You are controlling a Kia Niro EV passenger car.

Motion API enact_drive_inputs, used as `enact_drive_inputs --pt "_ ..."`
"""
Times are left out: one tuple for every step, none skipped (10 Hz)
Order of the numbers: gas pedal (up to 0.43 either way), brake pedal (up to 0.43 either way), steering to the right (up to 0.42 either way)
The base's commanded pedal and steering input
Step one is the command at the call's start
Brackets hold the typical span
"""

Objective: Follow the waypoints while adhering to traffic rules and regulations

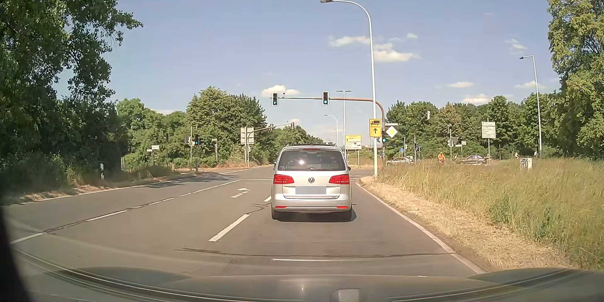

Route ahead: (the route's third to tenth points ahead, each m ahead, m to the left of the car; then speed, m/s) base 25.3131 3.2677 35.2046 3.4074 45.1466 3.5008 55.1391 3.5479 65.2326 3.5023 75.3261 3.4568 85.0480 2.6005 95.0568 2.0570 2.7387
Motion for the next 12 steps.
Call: enact_drive_inputs --pt "0.24 0.03 0.001" --pt "0.248 0.03 0.0" --pt "0.248 0.037 0.0" --pt "0.28 0.037 0.0" --pt "0.287 0.03 0.0" --pt "0.287 0.03 0.001" --pt "0.299 0.03 0.001" --pt "0.299 0.03 0.0" --pt "0.287 0.03 0.001" --pt "0.287 0.03 0.0" --pt "0.287 0.03 0.001" --pt "0.287 0.037 0.001"
